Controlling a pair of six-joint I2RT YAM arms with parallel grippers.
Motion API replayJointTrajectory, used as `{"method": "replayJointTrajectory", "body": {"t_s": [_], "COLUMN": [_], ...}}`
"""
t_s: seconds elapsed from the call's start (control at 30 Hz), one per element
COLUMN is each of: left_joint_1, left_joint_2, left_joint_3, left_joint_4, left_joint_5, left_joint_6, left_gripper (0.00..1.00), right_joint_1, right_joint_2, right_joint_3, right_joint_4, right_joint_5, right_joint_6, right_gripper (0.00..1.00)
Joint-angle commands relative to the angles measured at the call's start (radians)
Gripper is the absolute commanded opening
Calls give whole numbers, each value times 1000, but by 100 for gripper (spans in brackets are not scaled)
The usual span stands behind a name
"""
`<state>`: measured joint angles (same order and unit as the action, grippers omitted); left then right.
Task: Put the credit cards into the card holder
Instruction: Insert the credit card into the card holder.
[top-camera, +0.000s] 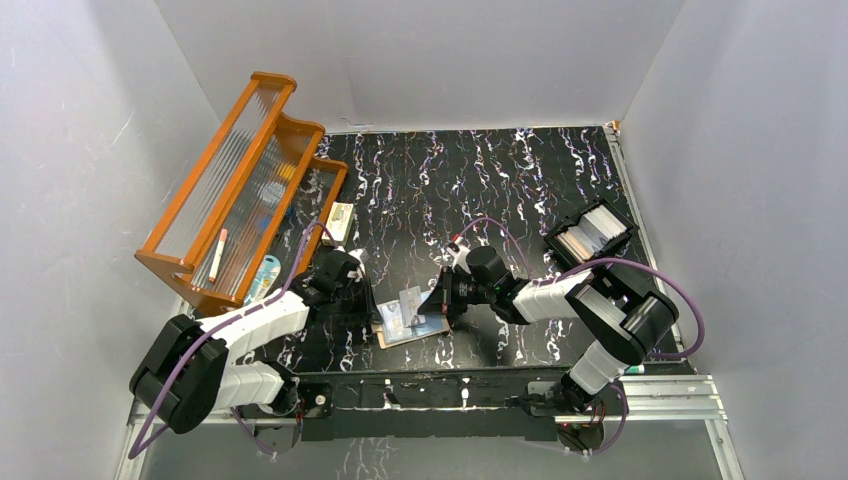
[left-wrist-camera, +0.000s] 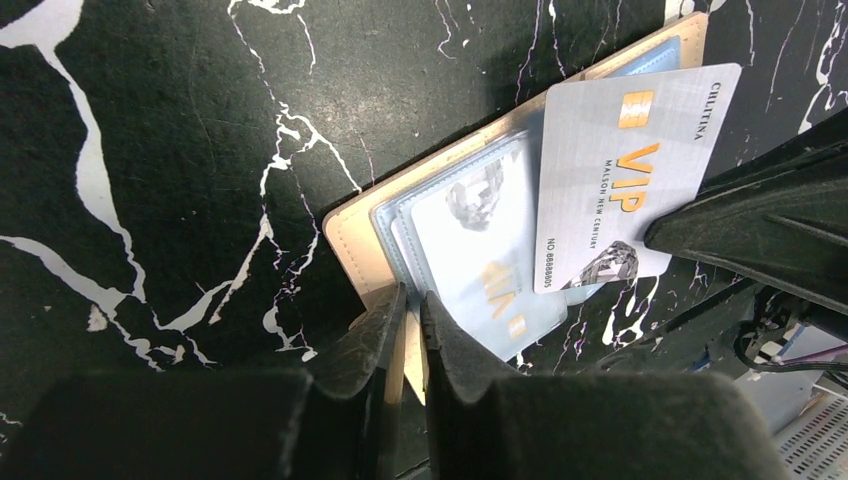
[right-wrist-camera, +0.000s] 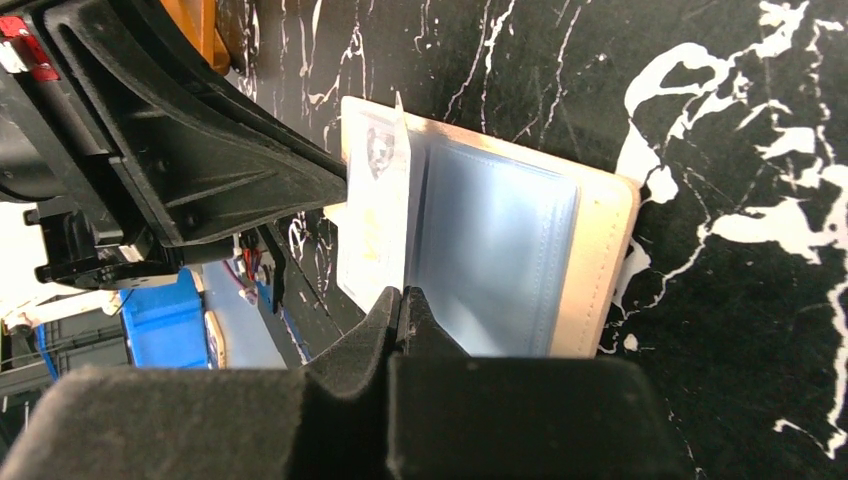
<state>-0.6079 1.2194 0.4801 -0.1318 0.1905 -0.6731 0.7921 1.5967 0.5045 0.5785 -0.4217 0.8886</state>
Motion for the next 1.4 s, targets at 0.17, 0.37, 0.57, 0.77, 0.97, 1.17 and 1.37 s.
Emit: {"method": "replayJointTrajectory", "body": {"t_s": [0.17,0.37,0.57,0.77,0.97,1.17,1.37], "left_joint_1": [0,0,0,0,0,0,0], "left_joint_2": [-26,-20,-8,10,22,28,44], "left_joint_3": [77,64,39,23,17,17,24], "left_joint_4": [-195,-208,-175,-148,-129,-105,-104], "left_joint_5": [-81,-82,-63,-53,-45,-32,-31], "left_joint_6": [23,3,-10,-10,-10,-7,-2], "left_gripper": [19,22,19,12,12,12,11], "right_joint_1": [-2,-5,-5,-4,-1,14,35], "right_joint_2": [-38,-48,-23,-1,9,33,66], "right_joint_3": [-7,-1,-16,-45,-91,-89,-62], "right_joint_4": [-20,-26,-11,21,69,101,124], "right_joint_5": [55,67,60,29,-2,-7,-11], "right_joint_6": [-30,-31,-30,-31,-30,-20,-14], "right_gripper": [0,0,0,0,0,0,0]}}
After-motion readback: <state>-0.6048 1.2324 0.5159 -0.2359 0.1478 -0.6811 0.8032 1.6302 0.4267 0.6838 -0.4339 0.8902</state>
